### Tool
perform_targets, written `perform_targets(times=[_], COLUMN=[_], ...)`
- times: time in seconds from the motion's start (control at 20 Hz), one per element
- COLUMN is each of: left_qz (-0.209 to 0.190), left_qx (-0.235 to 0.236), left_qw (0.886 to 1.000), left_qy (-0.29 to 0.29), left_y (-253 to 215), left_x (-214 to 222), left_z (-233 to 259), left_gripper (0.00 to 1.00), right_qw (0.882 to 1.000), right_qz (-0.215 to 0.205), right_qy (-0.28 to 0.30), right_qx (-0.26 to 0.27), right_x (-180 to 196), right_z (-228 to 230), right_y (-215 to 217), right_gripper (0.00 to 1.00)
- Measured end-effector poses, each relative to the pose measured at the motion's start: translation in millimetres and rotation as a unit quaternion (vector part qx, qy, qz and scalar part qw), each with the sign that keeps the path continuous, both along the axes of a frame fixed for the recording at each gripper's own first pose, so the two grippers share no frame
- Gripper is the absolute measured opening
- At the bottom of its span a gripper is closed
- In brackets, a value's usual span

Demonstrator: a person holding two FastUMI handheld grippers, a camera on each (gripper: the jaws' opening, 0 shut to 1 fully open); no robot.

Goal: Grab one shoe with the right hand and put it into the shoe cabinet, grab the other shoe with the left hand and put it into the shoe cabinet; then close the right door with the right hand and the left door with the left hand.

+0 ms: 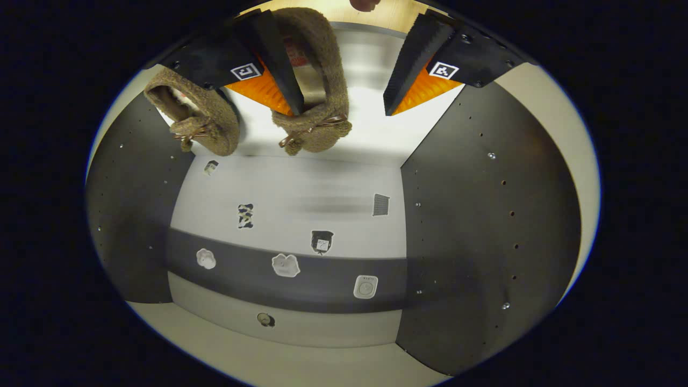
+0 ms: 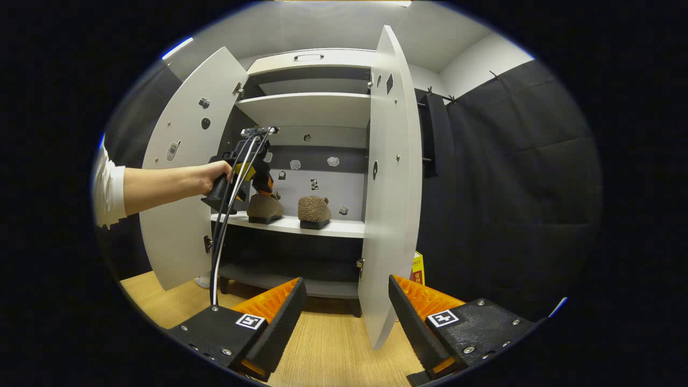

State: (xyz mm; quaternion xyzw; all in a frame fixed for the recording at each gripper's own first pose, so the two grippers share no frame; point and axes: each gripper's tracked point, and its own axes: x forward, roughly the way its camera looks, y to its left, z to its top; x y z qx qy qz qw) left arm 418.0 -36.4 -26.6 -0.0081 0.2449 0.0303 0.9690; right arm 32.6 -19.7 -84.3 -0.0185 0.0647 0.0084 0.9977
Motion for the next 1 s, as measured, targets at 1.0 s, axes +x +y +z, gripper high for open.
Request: perform_targets(times=[1.0], left_qz=[-0.029], left_qx=[0.021], left_qw=[0.977], left_qy=[-0.212], left_y=[12.5], left_x=[-259.3], left_z=[51.3], left_gripper=[0.99], right_qw=[0.999], right_qz=[0.047], right_qy=[-0.011], right_qx=[0.022], right_x=[1.2], right_z=[4.8], right_y=[28.0], right_gripper=[0.94])
